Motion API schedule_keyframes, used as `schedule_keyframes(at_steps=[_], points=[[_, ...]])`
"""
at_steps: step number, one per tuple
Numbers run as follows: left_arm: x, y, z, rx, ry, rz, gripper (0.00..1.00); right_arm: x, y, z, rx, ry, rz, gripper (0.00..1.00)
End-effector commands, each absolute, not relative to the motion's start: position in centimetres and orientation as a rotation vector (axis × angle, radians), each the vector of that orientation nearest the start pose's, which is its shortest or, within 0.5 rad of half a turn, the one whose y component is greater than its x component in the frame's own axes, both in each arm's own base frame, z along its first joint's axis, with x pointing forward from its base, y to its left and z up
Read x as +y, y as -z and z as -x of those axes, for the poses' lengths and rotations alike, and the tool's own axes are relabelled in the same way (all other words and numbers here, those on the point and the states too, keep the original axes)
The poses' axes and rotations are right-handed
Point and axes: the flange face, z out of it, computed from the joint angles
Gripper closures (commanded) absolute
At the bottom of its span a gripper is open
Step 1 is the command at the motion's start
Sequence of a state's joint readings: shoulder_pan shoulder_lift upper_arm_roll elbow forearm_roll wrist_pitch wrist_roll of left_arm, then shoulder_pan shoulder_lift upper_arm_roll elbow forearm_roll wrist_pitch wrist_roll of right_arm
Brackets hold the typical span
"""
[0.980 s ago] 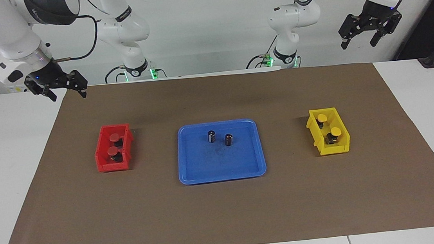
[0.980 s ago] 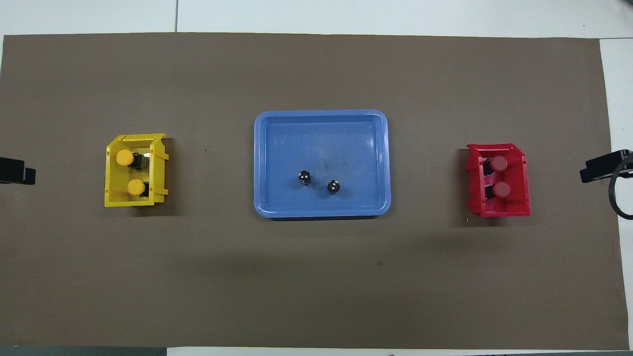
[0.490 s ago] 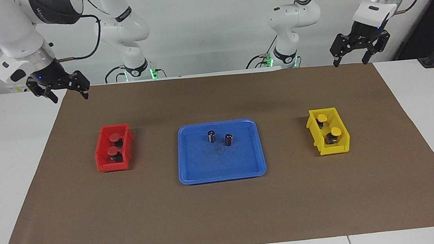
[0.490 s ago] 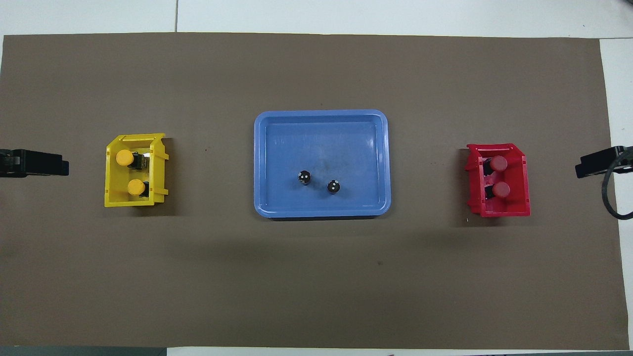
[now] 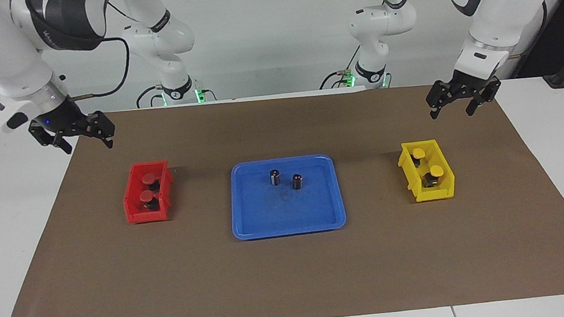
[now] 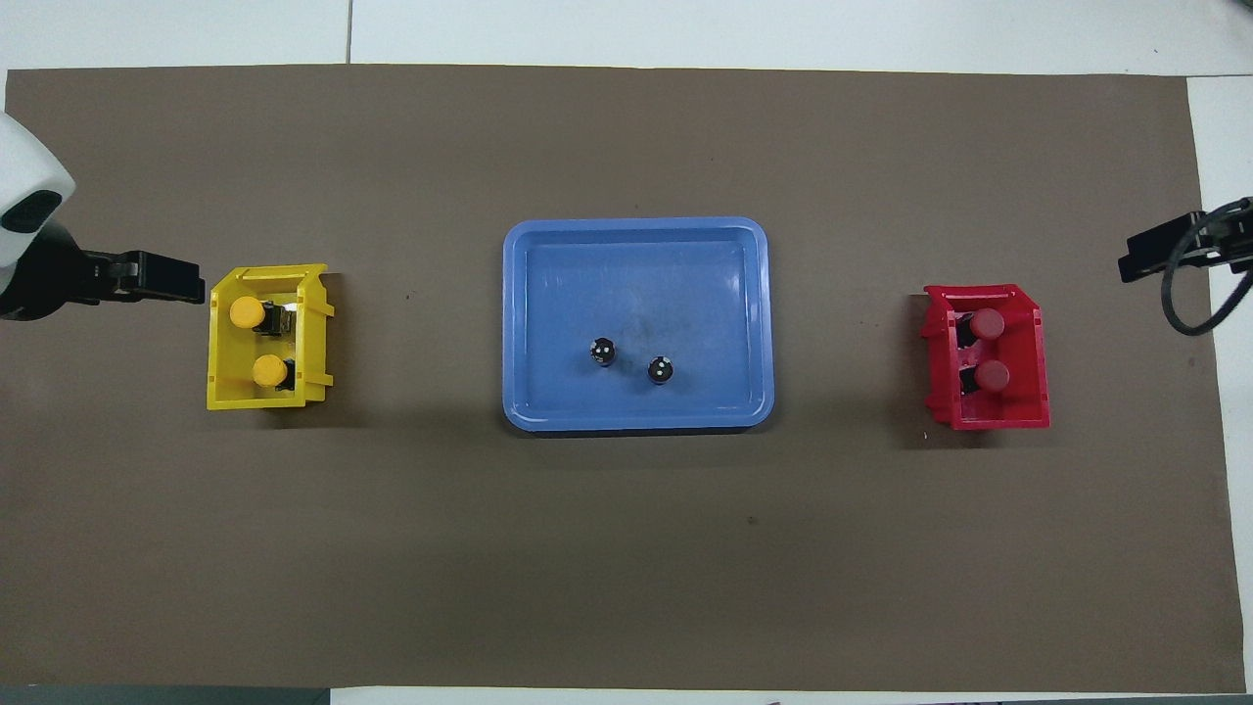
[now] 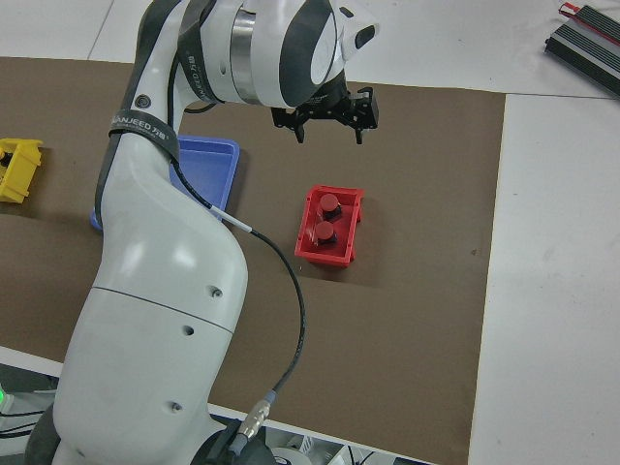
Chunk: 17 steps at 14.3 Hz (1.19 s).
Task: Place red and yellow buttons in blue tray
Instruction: 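Reach the left gripper to the yellow crate while the right gripper reaches the red crate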
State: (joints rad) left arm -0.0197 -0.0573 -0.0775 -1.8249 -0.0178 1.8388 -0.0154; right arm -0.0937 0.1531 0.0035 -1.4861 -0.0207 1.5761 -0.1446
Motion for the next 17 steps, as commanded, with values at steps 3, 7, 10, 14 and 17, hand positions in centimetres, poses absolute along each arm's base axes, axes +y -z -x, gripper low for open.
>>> schedule_keyframes(at_steps=[3,7,10,14,17], points=[[-5.2,-48.9,-57.4,0.107,0.077,3.150,0.02,-4.4,-51.8,-63.3,-0.139,-0.101,3.147,0.00],[-2.8,-45.6,-57.8,0.068,0.075,3.151,0.39,-3.4,-45.3,-61.2,-0.181,-0.076,3.141,0.01],[-2.8,-43.0,-58.0,0.021,0.120,3.154,0.46,-3.3,-41.1,-59.7,-0.246,-0.059,3.136,0.05],[-2.8,-41.0,-57.7,-0.067,0.125,3.156,0.41,-3.3,-39.6,-58.1,-0.287,-0.079,3.130,0.18],[-2.3,-40.0,-57.3,-0.110,0.139,3.155,0.35,-3.6,-37.7,-56.6,-0.340,-0.043,3.127,0.24]])
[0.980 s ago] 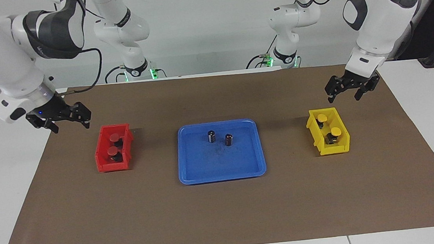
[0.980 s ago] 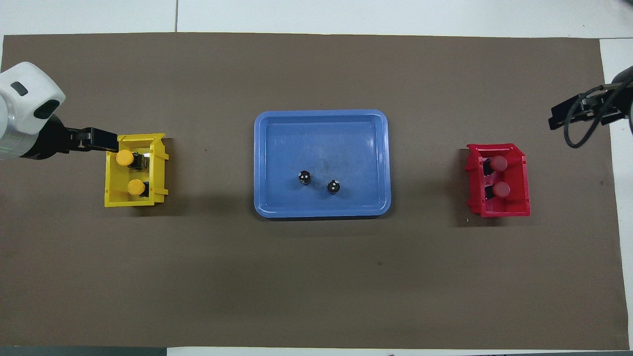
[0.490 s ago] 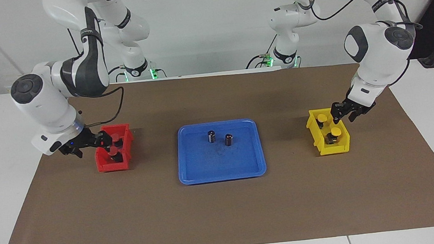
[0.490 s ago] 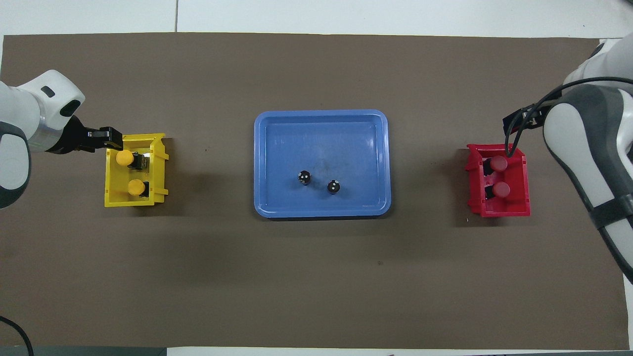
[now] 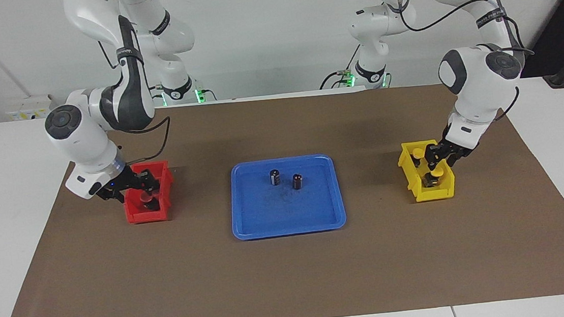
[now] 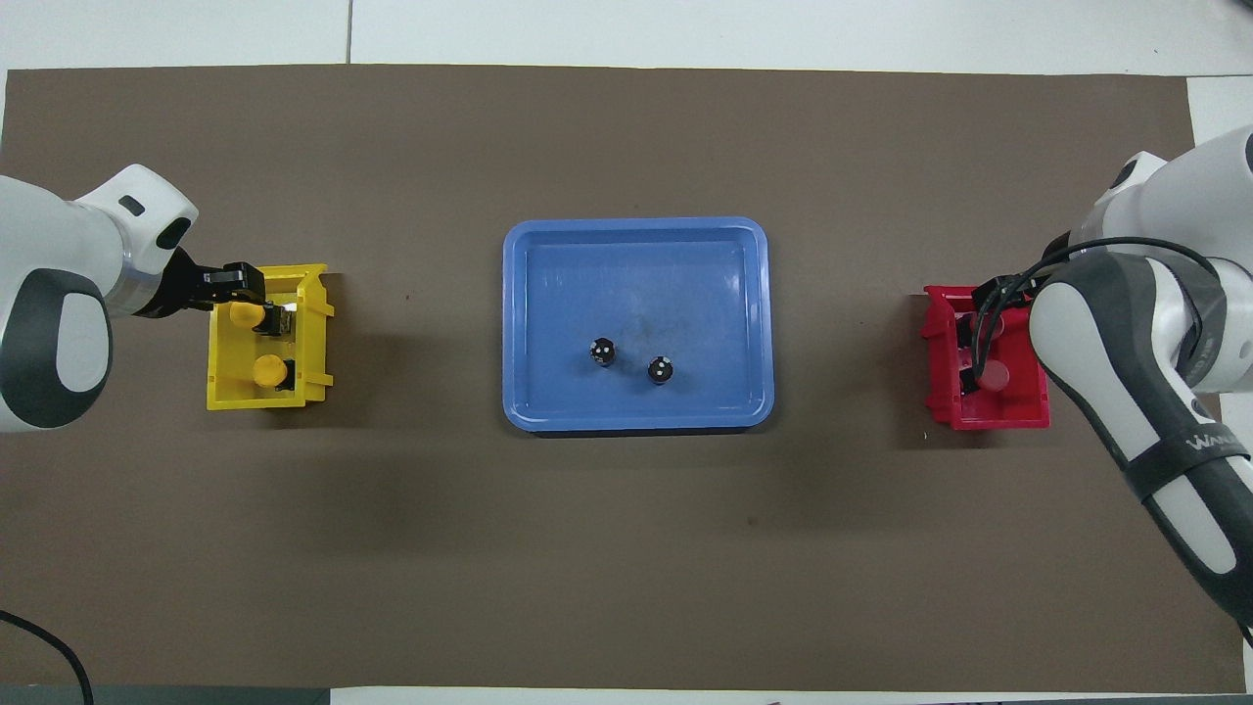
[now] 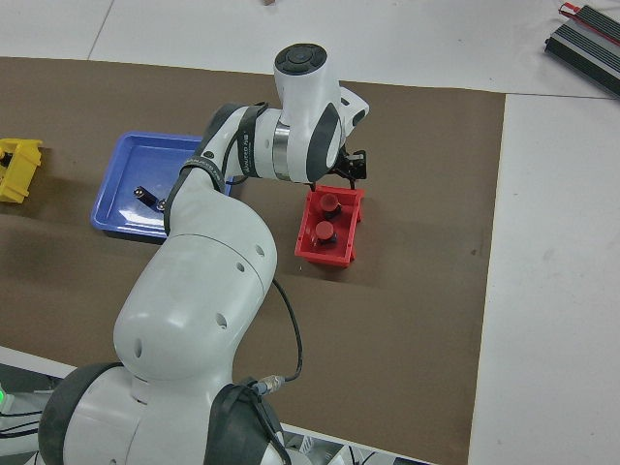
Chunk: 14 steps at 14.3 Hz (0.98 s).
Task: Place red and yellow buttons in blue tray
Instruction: 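Reach the left gripper to the yellow crate while the right gripper reaches the red crate, then grasp a yellow button with the left gripper while the right gripper grasps a red button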
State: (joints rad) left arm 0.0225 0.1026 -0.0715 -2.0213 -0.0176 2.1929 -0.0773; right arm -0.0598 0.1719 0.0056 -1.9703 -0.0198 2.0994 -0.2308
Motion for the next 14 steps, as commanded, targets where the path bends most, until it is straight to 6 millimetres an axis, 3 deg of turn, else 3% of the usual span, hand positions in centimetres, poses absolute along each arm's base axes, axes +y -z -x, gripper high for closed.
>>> schedule_keyframes(at_steps=[1,6,13,14], points=[[-2.4,-39.6,-57.4,-0.130,0.139,3.155,0.33,-3.8,-37.6,-56.5,-0.350,-0.054,3.124,0.27],[-2.3,-38.1,-57.2,-0.143,0.129,3.156,0.32,-3.6,-37.7,-56.6,-0.355,-0.033,3.126,0.38],[-2.9,-36.4,-57.7,-0.164,0.165,3.159,0.32,-3.0,-37.7,-57.2,-0.353,0.048,3.133,0.41],[-2.8,-36.4,-57.8,-0.166,0.165,3.159,0.32,-3.3,-37.0,-57.2,-0.352,0.027,3.131,0.41]])
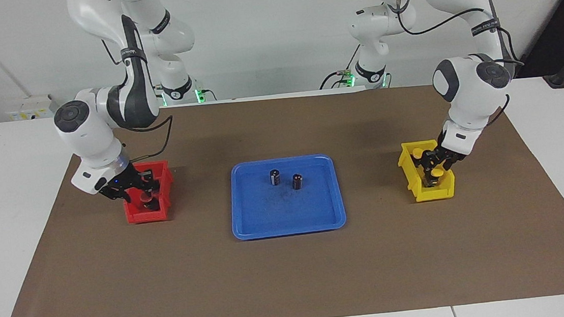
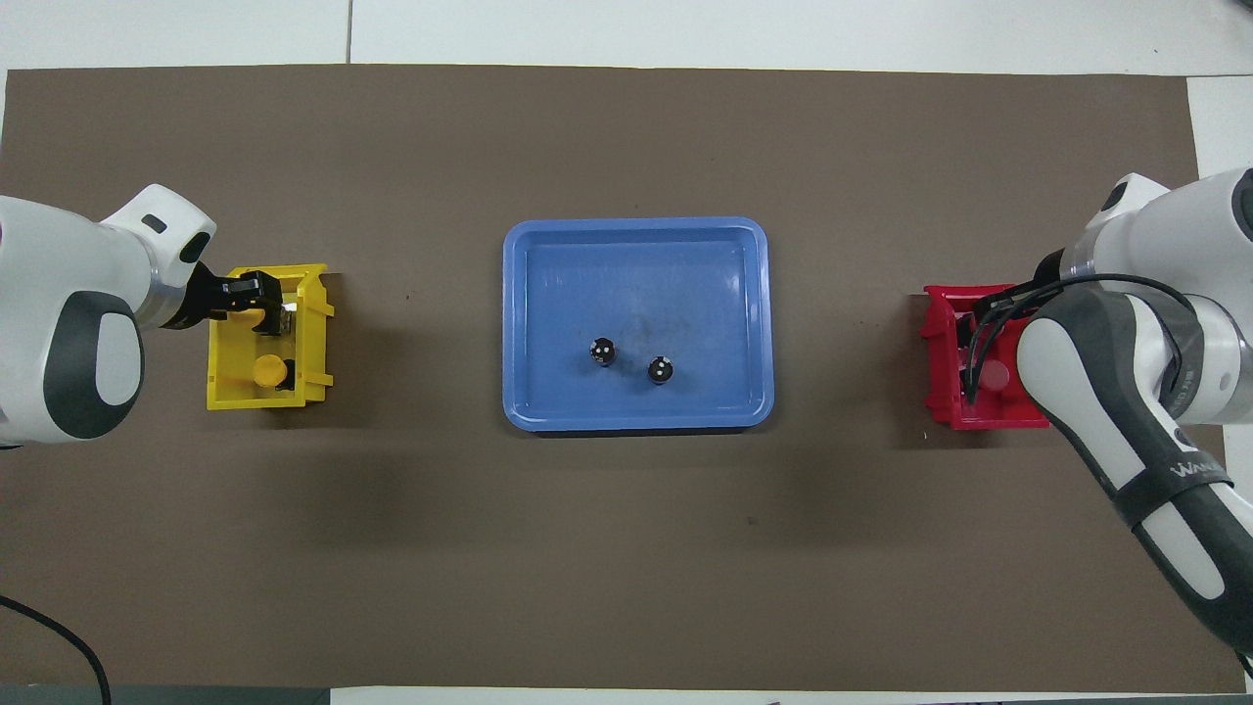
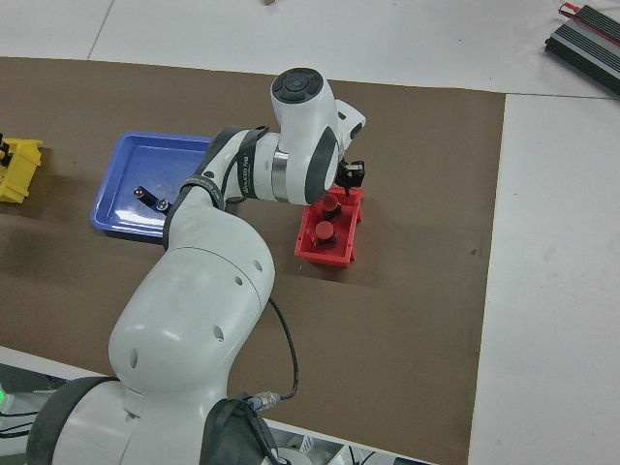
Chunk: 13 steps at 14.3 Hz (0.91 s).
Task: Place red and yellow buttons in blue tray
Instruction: 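Grasp a yellow button with the left gripper while the right gripper grasps a red button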
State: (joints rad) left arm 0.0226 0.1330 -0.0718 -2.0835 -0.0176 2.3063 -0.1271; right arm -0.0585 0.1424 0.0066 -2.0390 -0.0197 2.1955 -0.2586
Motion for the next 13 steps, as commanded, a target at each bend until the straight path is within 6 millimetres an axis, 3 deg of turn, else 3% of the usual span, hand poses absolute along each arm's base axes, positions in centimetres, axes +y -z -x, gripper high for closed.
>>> schedule_keyframes(at_steps=[1,3,7,11,13], points=[[-2.68,-36.36,-57.77,-0.166,0.165,3.159,0.32,-3.63,-36.38,-57.23,-0.340,0.011,3.127,0.41],[-2.33,-36.40,-57.85,-0.169,0.165,3.158,0.33,-3.33,-36.74,-57.35,-0.301,0.006,3.097,0.41],[-2.24,-36.40,-57.90,-0.161,0.161,3.158,0.64,-3.04,-36.71,-57.41,-0.327,0.022,3.088,0.41],[-2.24,-36.34,-57.93,-0.160,0.163,3.157,0.79,-3.12,-36.41,-57.25,-0.370,0.018,3.082,0.41],[-2.23,-36.35,-57.92,-0.160,0.156,3.156,0.91,-3.04,-36.46,-57.32,-0.353,0.027,3.086,0.41]])
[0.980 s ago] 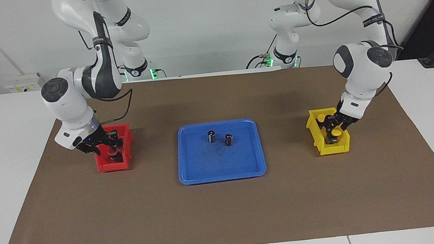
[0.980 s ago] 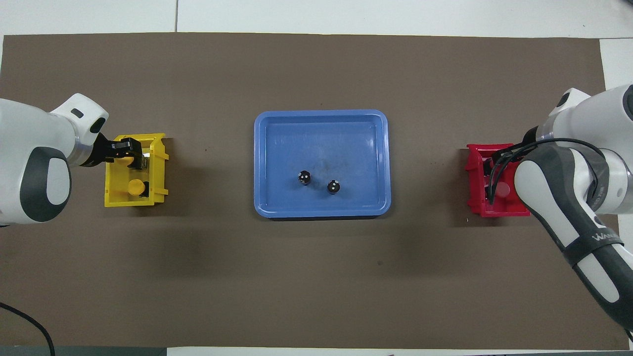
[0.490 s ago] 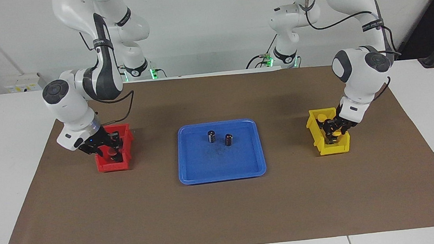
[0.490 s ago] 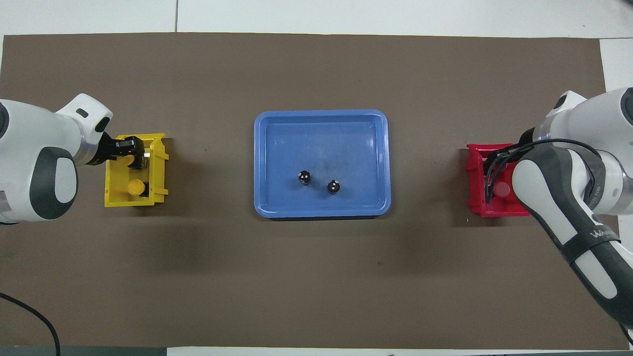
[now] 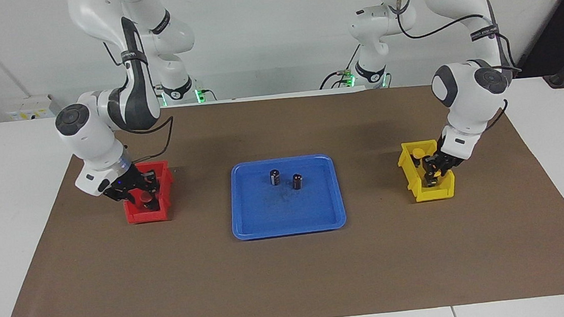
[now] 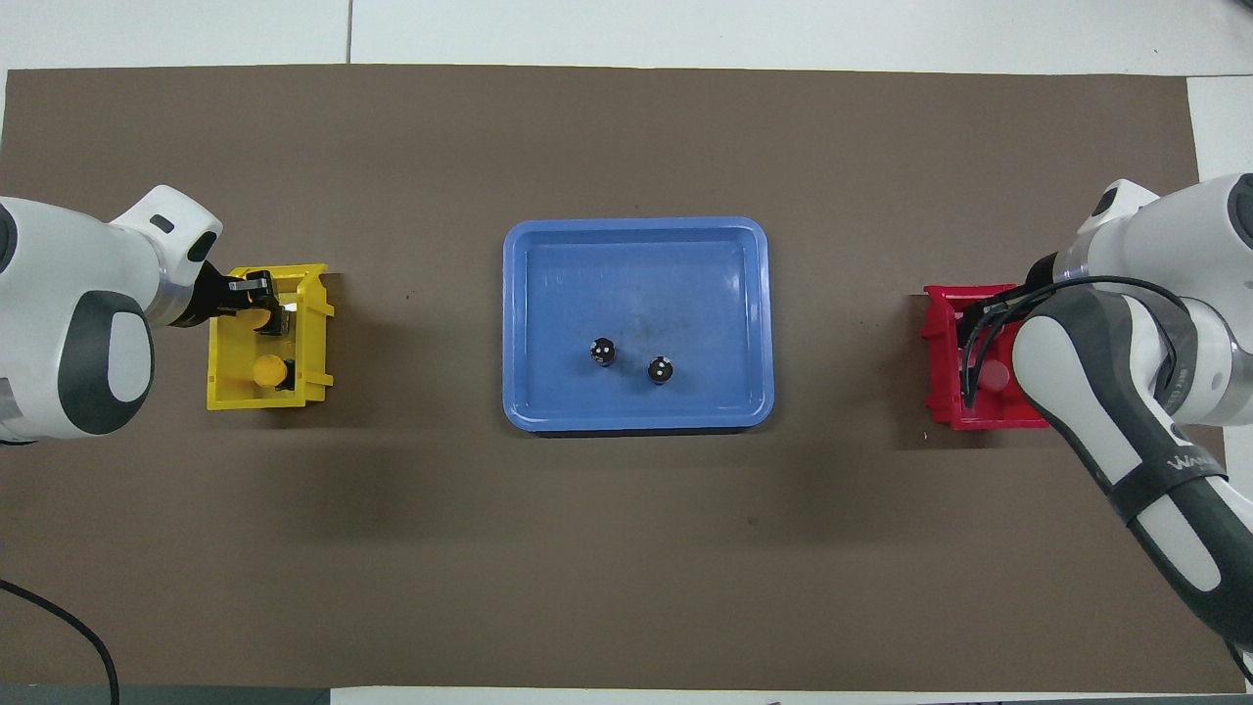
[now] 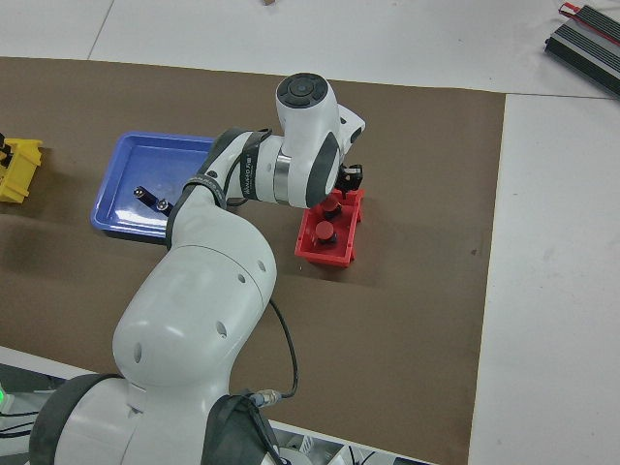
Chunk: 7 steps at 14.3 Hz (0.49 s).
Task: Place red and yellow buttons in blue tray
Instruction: 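Grasp a yellow button with the left gripper while the right gripper grasps a red button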
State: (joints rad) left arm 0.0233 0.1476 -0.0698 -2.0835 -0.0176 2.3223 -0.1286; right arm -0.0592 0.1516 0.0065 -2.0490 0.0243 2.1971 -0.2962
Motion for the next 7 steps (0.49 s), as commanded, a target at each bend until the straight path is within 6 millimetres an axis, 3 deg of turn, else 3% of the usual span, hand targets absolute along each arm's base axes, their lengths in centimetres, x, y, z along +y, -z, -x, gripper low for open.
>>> schedule_keyframes(at_steps=[1,4,7], points=[[-2.6,-36.4,-57.9,-0.155,0.136,3.156,0.95,-3.0,-36.4,-57.3,-0.351,0.034,3.086,0.41],[-4.2,-41.3,-59.1,-0.127,-0.013,3.152,0.98,-3.0,-35.9,-57.0,-0.333,0.048,3.092,0.41],[-6.2,-48.8,-60.1,-0.138,-0.063,3.148,0.98,-3.0,-35.3,-56.6,-0.334,0.061,3.093,0.41]])
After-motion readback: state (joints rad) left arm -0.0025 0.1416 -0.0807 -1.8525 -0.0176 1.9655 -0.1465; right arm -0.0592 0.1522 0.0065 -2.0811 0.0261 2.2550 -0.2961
